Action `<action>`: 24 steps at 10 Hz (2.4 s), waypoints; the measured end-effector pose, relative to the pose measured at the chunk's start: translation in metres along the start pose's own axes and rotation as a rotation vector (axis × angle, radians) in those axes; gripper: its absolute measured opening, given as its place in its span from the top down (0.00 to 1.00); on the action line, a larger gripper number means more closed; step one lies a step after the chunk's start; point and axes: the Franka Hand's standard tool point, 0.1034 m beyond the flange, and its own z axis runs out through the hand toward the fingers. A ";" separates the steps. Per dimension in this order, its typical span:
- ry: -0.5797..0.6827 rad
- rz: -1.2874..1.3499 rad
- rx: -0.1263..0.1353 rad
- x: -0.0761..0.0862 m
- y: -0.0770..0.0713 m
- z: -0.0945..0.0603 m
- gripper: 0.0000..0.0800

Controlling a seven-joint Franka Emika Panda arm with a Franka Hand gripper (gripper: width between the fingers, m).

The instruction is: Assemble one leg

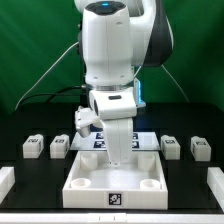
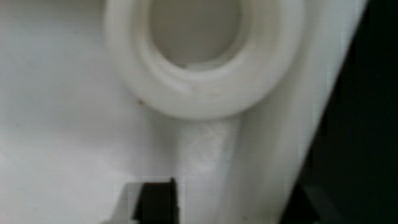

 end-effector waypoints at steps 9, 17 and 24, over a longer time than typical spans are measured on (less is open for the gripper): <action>-0.003 0.004 -0.016 -0.001 0.003 -0.002 0.92; 0.032 0.184 0.022 0.067 0.067 -0.011 0.92; 0.005 0.174 0.102 0.072 0.068 -0.007 0.91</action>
Offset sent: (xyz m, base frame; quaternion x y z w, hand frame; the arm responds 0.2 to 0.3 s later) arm 0.0000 0.0000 0.0000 0.0000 0.0000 0.0000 1.0000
